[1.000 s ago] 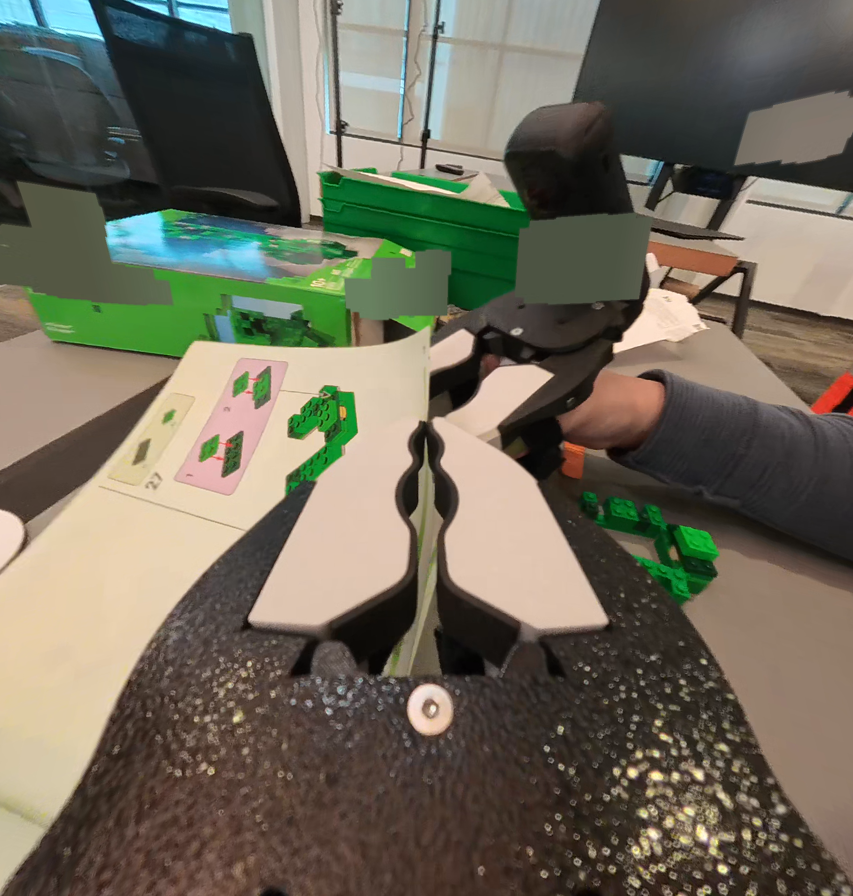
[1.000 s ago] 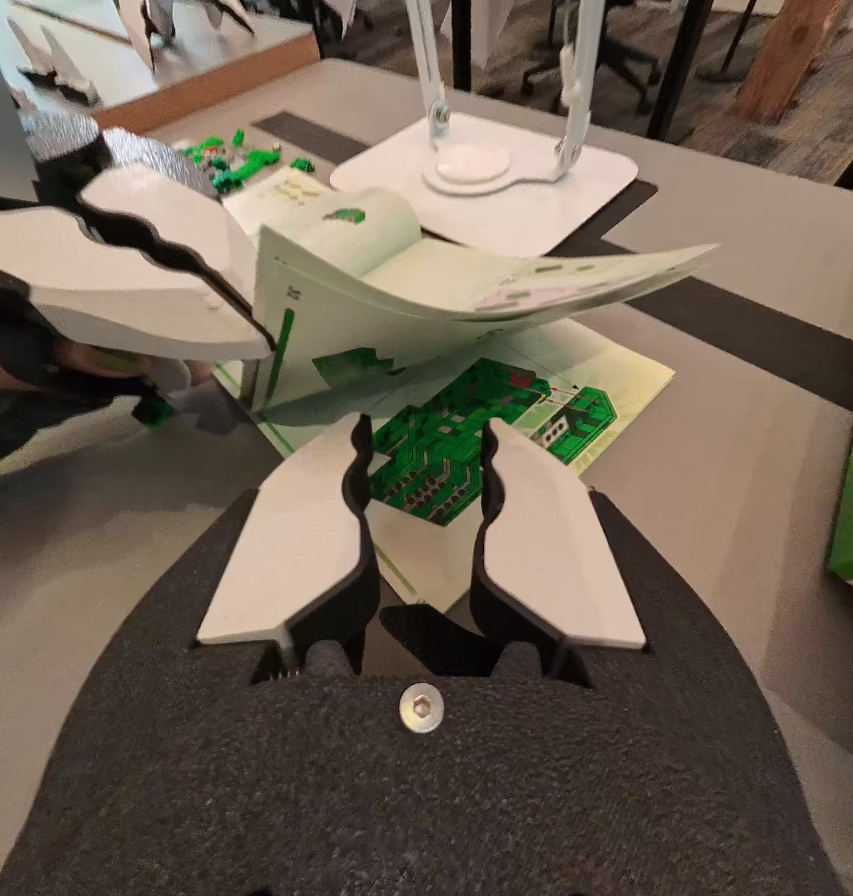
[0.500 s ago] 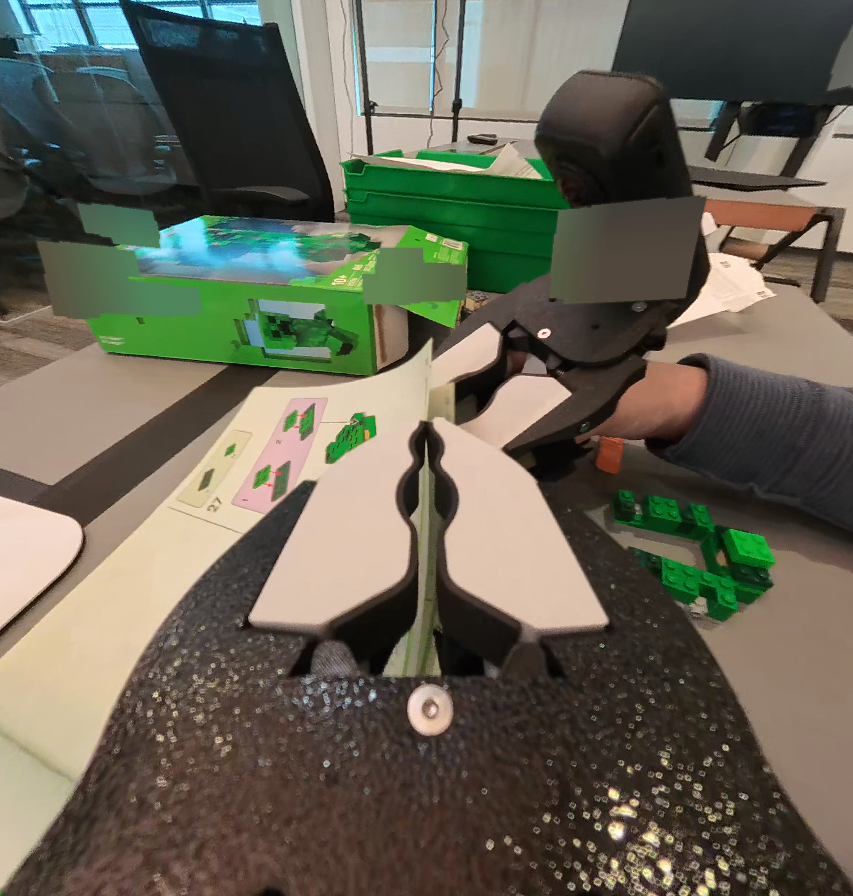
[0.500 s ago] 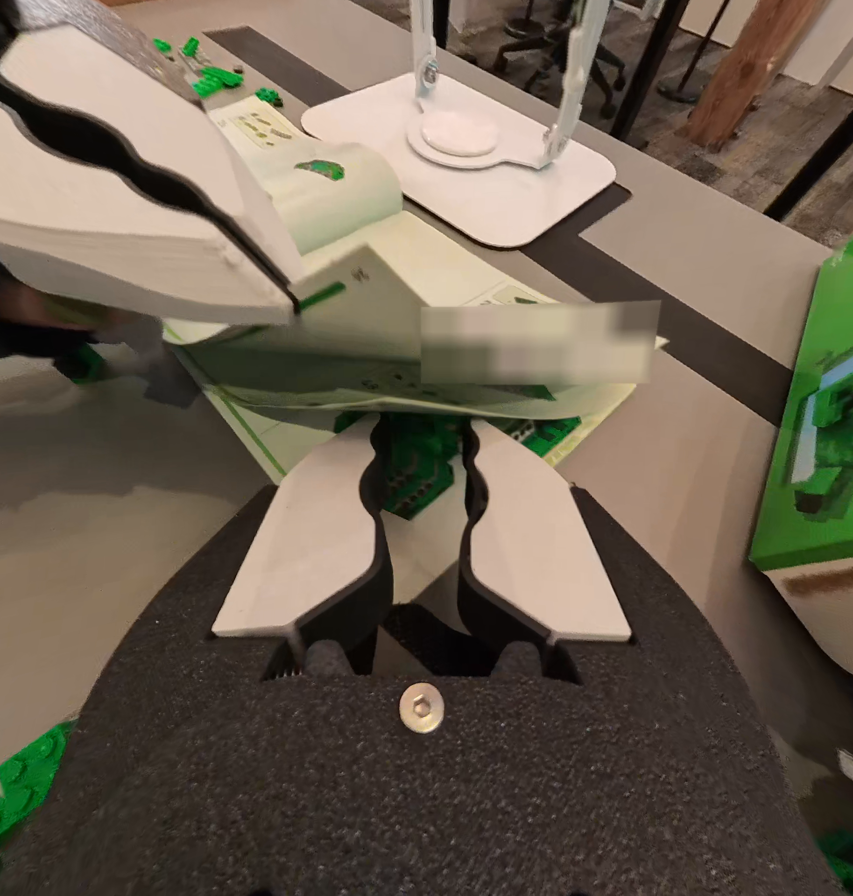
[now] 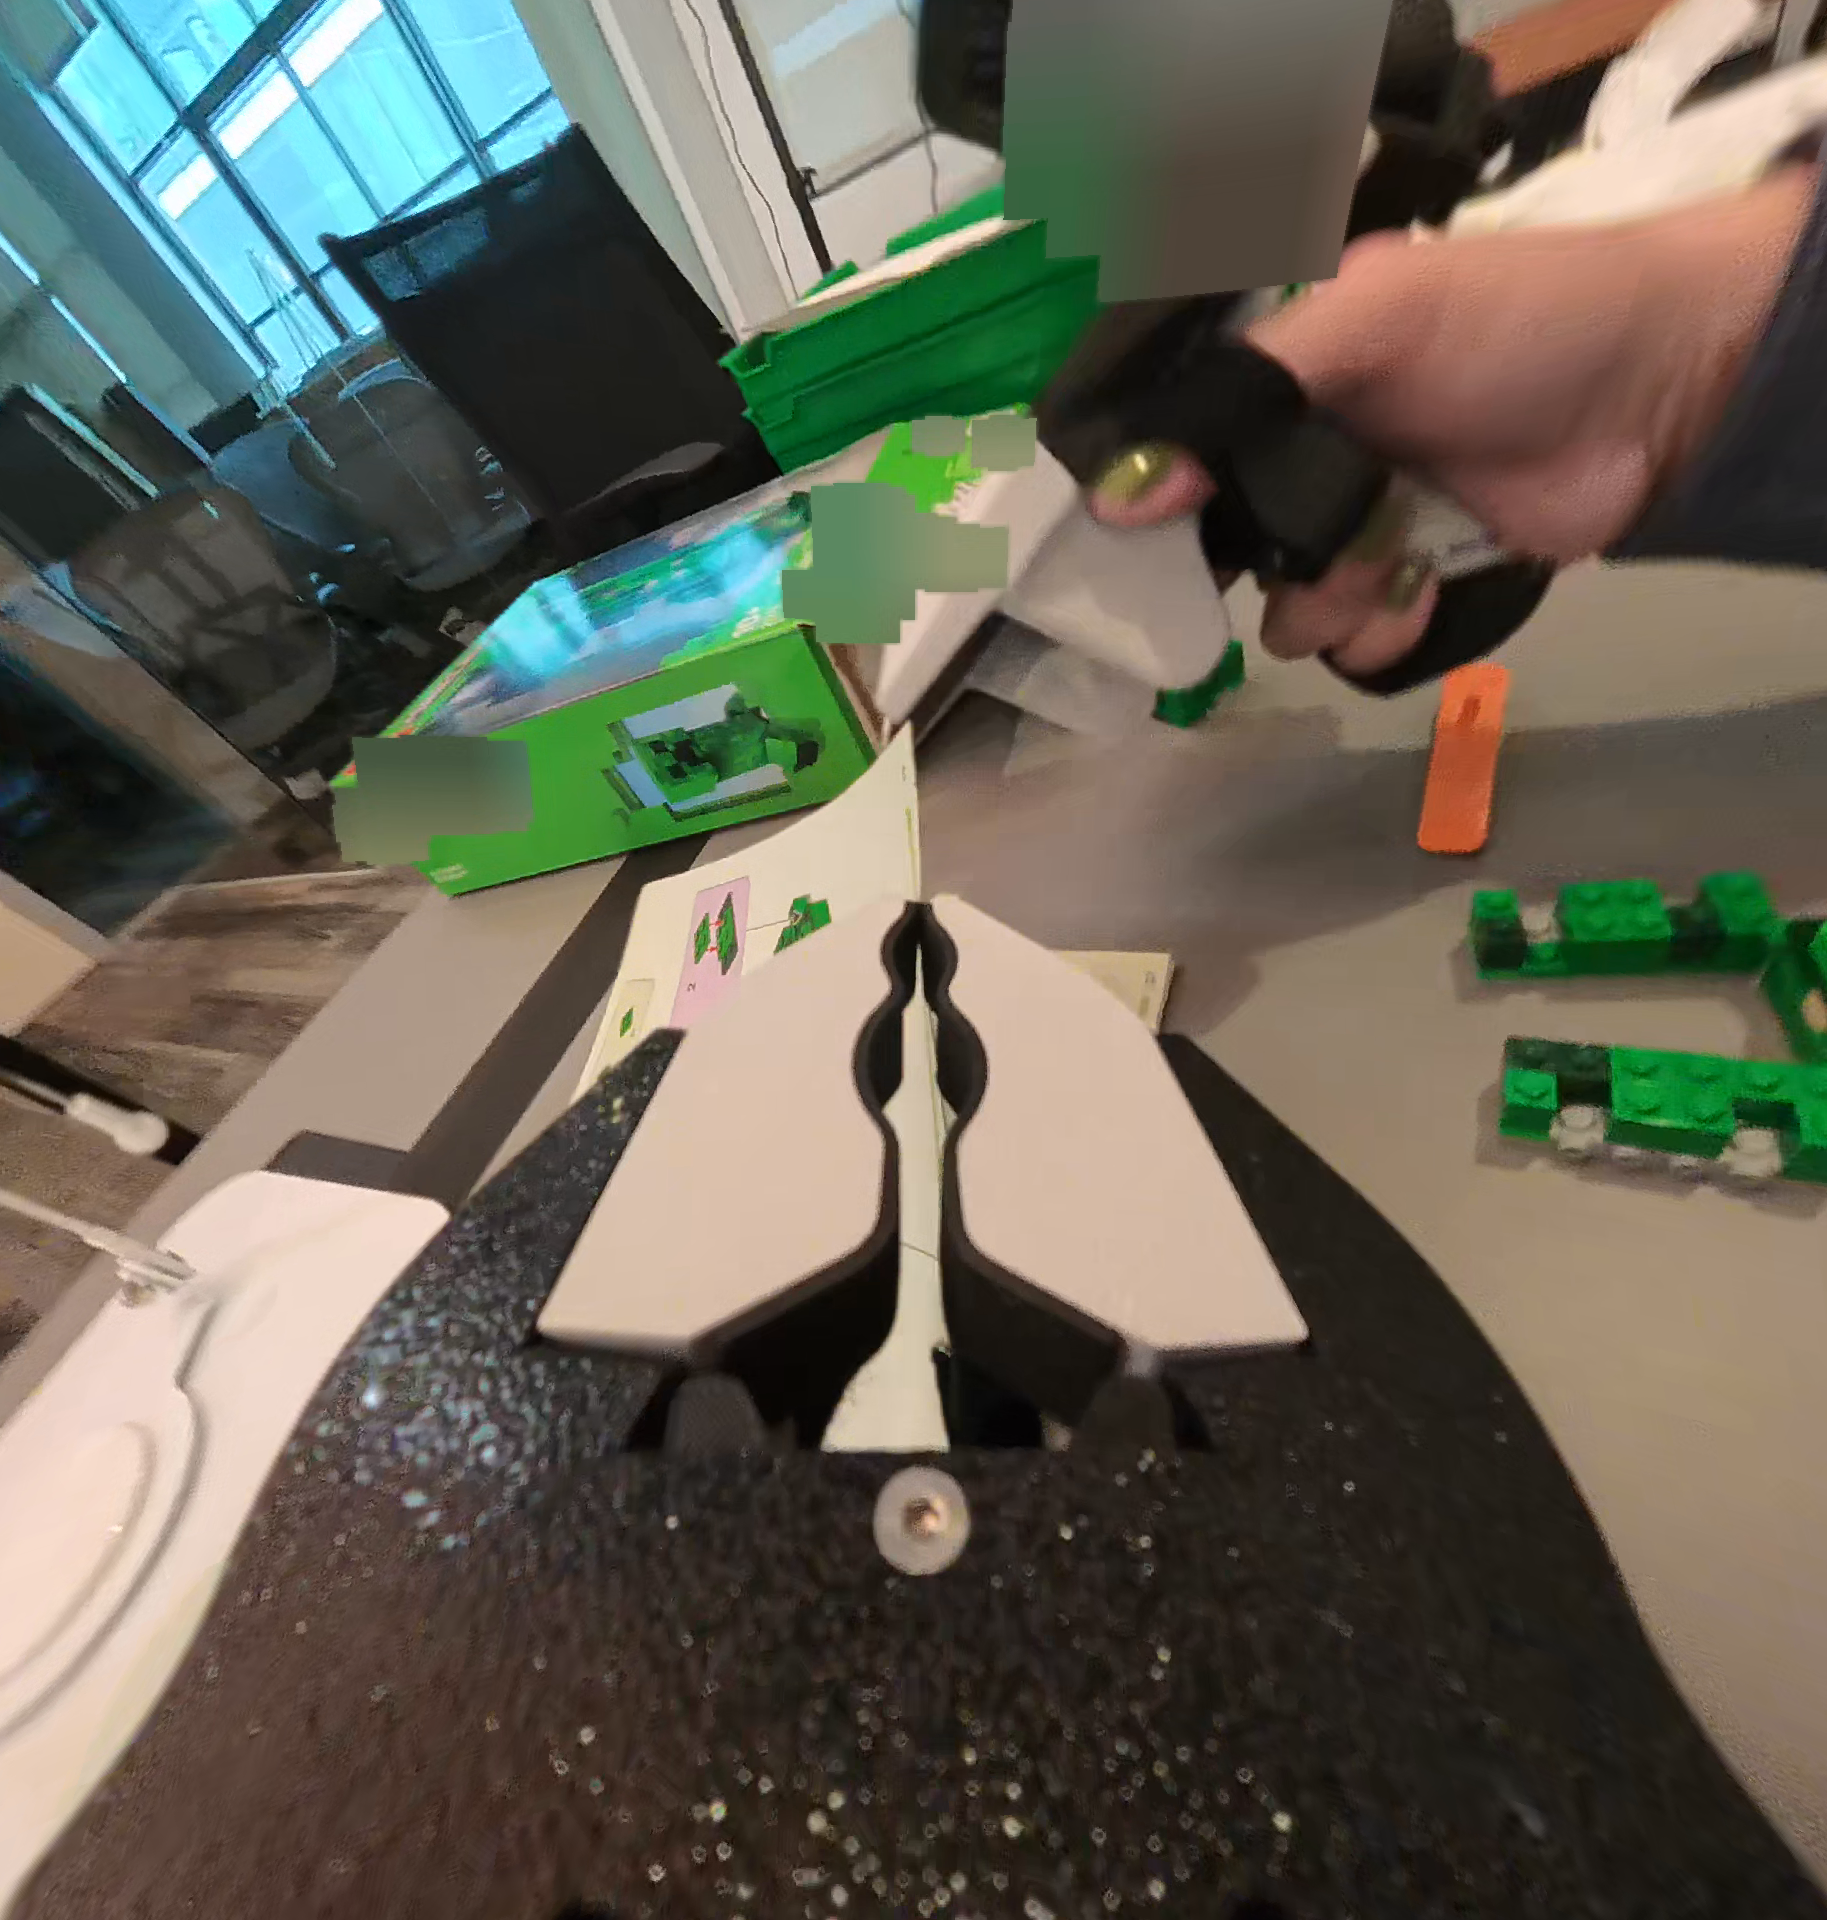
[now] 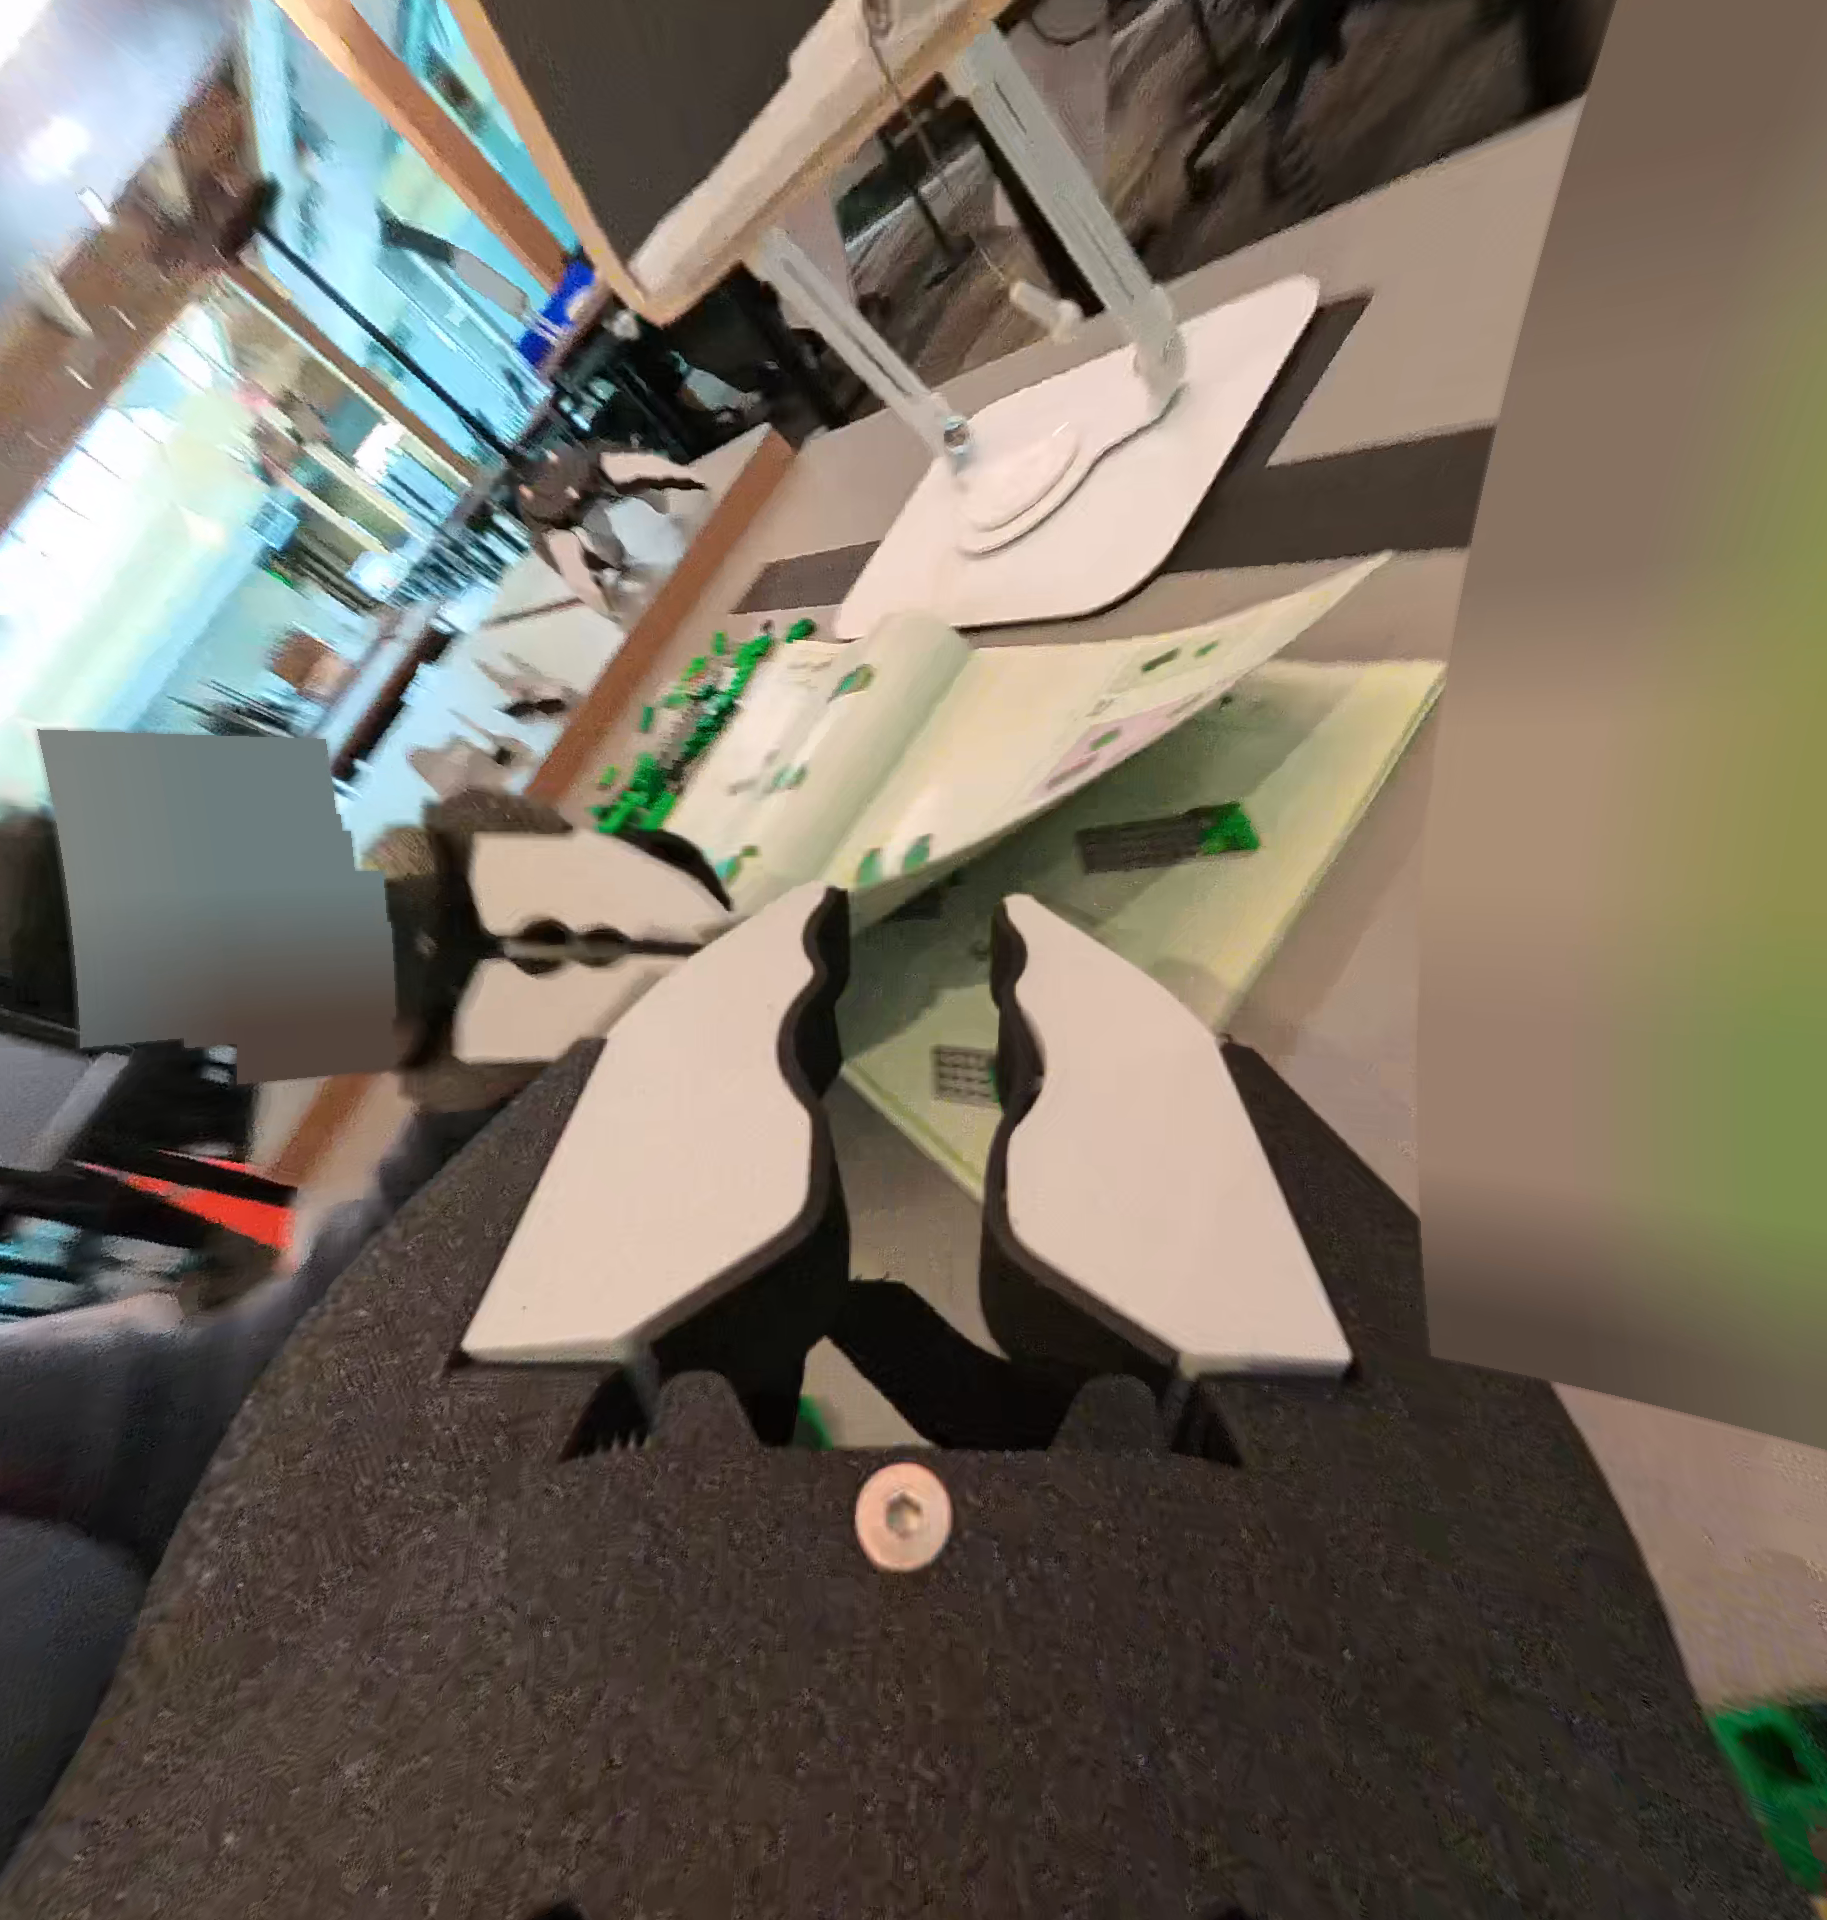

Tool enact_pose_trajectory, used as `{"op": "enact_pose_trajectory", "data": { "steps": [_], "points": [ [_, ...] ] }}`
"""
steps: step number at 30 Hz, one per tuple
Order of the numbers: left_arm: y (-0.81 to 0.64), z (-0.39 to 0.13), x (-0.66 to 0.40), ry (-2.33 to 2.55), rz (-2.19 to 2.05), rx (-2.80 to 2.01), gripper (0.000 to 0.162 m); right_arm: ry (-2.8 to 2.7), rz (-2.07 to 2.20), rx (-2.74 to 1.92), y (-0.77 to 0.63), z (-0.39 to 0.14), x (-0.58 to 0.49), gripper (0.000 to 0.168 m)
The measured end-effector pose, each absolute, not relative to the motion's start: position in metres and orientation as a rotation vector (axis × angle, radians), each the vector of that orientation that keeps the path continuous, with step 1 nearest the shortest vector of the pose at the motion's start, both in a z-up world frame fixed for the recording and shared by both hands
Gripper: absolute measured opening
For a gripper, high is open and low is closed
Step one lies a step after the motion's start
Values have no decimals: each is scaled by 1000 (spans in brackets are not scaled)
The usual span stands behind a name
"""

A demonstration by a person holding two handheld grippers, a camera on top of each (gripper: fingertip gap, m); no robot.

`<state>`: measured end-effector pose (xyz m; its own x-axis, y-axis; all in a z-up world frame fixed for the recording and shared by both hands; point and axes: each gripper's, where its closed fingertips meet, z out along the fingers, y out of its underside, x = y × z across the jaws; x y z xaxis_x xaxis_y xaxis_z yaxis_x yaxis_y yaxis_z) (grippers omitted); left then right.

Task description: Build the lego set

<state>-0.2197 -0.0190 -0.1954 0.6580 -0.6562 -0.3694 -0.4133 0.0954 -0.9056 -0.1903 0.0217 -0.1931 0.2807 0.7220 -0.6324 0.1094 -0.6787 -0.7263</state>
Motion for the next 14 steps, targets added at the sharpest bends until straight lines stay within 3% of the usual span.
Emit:
{"op": "enact_pose_trajectory", "data": {
  "steps": [10,14],
  "points": [
    [-28,-222,-201,1217,21,-1464,0,-643,1614,-2239,3,-220,-202,31],
    [-31,-223,-199,1213,-48,-1478,0,-663,1583,-2242,0,-223,-208,1]
  ]
}}
